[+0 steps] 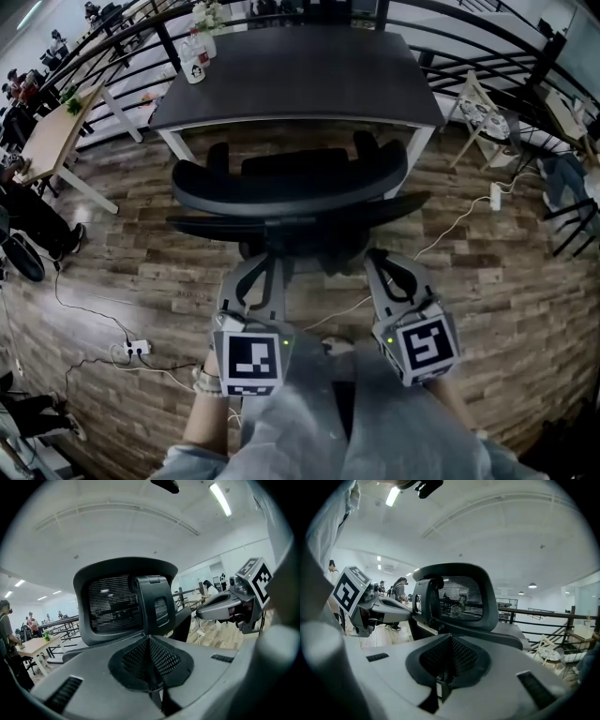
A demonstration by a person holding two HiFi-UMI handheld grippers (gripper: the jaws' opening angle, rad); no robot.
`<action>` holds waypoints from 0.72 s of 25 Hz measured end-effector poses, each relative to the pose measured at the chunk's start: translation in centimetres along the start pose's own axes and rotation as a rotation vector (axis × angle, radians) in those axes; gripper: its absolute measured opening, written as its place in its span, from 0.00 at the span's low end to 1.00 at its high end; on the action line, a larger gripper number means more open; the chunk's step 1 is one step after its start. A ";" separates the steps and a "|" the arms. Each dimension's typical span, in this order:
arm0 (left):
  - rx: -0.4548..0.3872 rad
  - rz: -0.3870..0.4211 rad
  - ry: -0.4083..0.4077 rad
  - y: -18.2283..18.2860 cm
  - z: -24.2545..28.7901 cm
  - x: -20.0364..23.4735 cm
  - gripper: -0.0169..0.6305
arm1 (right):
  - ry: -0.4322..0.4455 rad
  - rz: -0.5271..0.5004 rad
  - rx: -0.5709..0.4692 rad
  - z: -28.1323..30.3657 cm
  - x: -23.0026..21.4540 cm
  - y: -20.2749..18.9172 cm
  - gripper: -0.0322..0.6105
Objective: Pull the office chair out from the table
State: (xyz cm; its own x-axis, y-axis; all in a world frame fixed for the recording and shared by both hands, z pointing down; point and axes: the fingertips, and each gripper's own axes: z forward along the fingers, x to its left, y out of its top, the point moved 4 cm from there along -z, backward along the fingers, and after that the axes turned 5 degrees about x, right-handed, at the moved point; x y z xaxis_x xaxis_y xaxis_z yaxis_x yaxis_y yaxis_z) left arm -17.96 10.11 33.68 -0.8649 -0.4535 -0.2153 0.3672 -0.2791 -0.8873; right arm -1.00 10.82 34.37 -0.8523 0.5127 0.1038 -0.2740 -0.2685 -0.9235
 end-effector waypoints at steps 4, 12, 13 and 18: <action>0.004 0.014 0.000 -0.1 0.1 0.0 0.03 | 0.000 -0.007 0.001 0.2 0.0 -0.1 0.05; 0.006 0.016 -0.008 -0.2 0.0 -0.2 0.03 | 0.000 -0.005 -0.003 0.4 0.0 0.1 0.05; 0.005 0.017 -0.008 -0.2 0.0 -0.2 0.03 | 0.002 -0.007 -0.002 0.5 0.1 0.2 0.05; 0.003 0.006 -0.012 -0.2 -0.1 0.0 0.03 | 0.007 -0.016 0.004 0.8 0.5 0.2 0.05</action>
State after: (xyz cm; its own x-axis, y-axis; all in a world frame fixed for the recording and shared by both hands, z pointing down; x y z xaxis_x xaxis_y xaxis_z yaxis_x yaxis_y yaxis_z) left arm -18.04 10.27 33.85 -0.8585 -0.4651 -0.2159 0.3736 -0.2790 -0.8846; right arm -1.83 10.43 34.54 -0.8446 0.5228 0.1155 -0.2891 -0.2637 -0.9203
